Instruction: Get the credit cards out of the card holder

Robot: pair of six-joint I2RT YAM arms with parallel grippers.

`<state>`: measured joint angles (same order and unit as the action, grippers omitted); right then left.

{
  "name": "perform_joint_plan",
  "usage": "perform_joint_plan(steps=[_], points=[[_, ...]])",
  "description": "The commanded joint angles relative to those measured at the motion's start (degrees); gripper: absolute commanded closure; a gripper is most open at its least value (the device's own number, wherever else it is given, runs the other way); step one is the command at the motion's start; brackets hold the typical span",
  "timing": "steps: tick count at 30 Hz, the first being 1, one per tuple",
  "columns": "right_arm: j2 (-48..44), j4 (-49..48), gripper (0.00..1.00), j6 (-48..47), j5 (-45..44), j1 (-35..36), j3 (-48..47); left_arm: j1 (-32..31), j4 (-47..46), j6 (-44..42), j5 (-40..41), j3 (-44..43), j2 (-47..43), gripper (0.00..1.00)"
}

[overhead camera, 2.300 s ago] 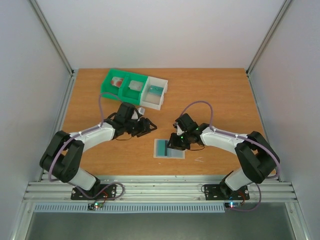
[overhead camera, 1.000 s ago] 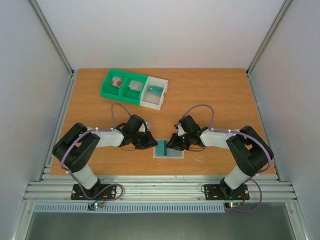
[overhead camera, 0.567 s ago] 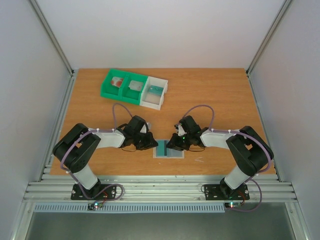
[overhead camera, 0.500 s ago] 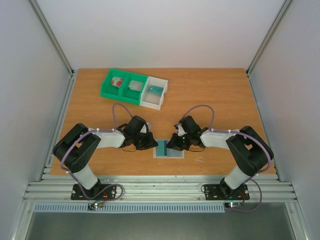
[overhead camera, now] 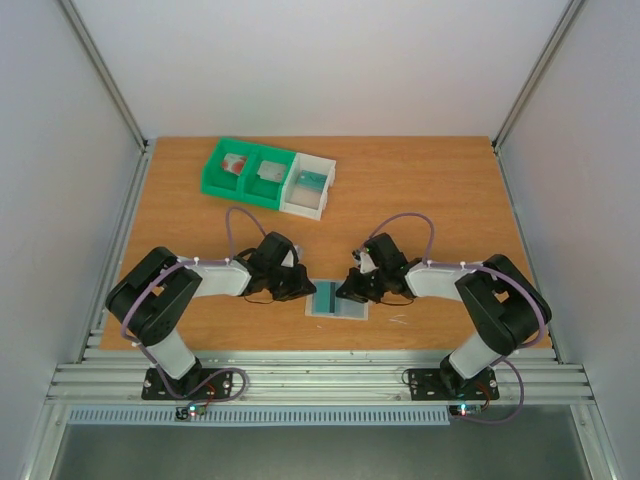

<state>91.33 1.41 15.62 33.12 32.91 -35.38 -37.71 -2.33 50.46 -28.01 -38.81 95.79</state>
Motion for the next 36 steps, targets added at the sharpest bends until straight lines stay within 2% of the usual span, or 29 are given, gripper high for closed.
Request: perform_joint_plan(steps=[1, 10, 15, 19, 24, 29, 36], points=[[-1.75, -1.23, 0.99, -0.33, 2.2, -2.28, 0.9, -0.78, 3.6, -0.88, 2.13, 0.51, 0.62, 0.95], [-2.6, -2.88, 0.99, -0.11, 3.97, -3.97, 2.48, -0.78, 3.94, -0.8, 1.3, 0.58, 0.57, 0.92], [-0.5, -4.47, 0.84, 0.89, 4.88, -3.99, 2.15, -0.78, 3.35, -0.41, 1.31, 0.9, 0.72, 0.99], [1.71, -4.34, 0.82, 1.19, 4.77, -3.99, 2.23, -0.77, 3.2, -0.4, 1.1, 0.93, 0.72, 0.99], [2.19, -4.75, 0.84, 1.4, 4.9, -4.0, 2.45, -0.78, 2.97, -0.21, 1.28, 1.22, 0.54, 1.0], [0.38, -3.74, 0.98, 1.94, 4.59, -4.48, 2.54, -0.76, 0.97, 0.33, 1.19, 1.82, 0.42, 1.0], [-4.62, 2.54, 0.99, 2.14, 3.0, -5.51, 2.57, -0.75, -1.34, 1.04, 1.12, 3.31, -0.25, 1.0]])
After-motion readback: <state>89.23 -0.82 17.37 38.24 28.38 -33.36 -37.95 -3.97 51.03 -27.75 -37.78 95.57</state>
